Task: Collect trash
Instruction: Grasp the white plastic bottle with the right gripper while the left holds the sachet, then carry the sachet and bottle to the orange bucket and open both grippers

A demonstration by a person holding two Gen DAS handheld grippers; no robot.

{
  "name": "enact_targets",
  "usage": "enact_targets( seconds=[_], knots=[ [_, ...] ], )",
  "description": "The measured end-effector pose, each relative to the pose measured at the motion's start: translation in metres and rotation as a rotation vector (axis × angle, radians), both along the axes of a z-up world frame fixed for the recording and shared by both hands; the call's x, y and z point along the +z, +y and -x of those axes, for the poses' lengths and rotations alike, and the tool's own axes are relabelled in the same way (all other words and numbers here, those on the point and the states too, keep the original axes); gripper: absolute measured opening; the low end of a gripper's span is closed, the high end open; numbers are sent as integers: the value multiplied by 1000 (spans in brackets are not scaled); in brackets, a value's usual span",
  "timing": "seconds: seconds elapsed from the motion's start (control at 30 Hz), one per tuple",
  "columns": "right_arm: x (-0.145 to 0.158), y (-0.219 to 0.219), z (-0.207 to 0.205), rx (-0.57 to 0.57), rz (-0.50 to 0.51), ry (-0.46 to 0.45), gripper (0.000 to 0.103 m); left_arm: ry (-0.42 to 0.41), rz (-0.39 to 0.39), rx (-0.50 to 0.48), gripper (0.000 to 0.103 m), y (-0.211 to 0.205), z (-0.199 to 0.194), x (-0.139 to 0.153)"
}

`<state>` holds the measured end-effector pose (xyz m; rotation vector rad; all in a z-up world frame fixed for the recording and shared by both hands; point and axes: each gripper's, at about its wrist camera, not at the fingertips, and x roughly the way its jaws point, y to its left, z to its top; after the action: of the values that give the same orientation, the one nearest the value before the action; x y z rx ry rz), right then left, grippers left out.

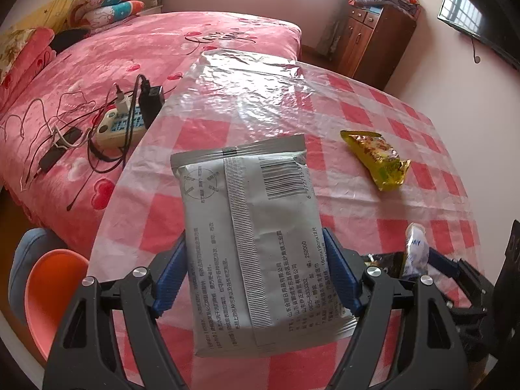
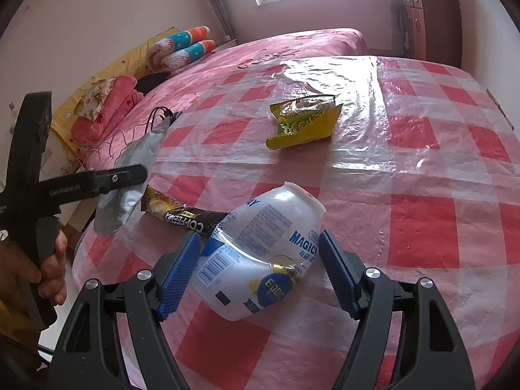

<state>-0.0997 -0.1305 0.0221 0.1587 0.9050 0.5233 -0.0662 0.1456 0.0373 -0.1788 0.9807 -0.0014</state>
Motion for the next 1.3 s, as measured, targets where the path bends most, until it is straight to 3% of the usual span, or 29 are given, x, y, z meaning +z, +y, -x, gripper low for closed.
enact_targets(
  seconds=[0.7,1.3],
  knots=[
    [22,0,10,-48,-23,-86,74,12,115,-33,78,36,43,-12],
    [41,36,15,9,-84,-65,74,-25,221,-56,78,63,69,-13]
  ],
)
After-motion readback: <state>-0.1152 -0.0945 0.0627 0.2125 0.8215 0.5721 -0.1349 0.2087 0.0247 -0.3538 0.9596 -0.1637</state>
